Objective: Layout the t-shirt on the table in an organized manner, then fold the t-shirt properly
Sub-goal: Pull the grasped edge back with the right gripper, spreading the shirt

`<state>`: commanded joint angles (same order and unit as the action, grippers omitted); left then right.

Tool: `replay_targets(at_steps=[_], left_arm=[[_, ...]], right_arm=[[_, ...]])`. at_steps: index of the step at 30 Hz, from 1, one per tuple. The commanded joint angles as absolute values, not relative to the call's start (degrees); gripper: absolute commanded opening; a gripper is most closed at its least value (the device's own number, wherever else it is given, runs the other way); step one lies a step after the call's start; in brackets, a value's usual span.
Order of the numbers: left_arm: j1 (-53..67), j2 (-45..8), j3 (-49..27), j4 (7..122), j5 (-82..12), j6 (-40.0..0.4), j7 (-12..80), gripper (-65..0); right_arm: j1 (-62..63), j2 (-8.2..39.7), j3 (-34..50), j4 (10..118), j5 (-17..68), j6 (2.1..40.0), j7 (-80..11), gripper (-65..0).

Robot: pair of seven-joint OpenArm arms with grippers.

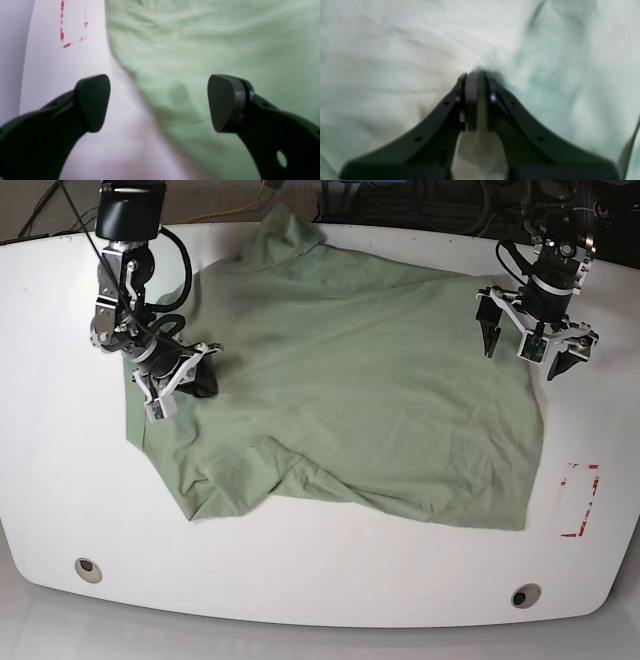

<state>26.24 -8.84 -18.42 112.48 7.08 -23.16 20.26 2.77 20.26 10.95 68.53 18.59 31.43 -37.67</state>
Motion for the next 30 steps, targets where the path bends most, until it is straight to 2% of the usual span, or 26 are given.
replay_targets(at_steps=[6,11,17,21,25,30], left_arm=[[26.33,-8.84,-18.42,112.48,7.08,-23.16,20.26,-8.3],[26.33,-8.75,-18.33,112.48,7.08,-23.16,20.26,-8.3],[26.33,-8.57,-18.15,112.48,7.08,-23.16,20.26,-8.2],[26.24,-8.48,-16.40,112.48,6.81,-23.25,20.26,-7.8],[26.24,-8.04,-12.97,112.40,6.46,-23.25,20.44,-7.4],[25.89,-6.02,-12.44,112.31,0.57,-23.25,24.66,-2.5]], right_arm=[[7.43,23.69,10.68,61.05,18.59,32.57,-34.95,-58.4],[8.57,24.48,10.68,60.79,18.86,32.57,-34.86,-58.4],[8.48,24.22,10.68,62.37,18.86,32.48,-35.74,-58.1],[7.25,21.93,10.95,67.30,18.68,32.31,-37.67,-52.2],[6.46,21.14,10.95,68.70,18.68,32.22,-38.02,-49.8],[6.46,20.44,10.77,68.70,18.77,32.22,-37.93,-49.8]])
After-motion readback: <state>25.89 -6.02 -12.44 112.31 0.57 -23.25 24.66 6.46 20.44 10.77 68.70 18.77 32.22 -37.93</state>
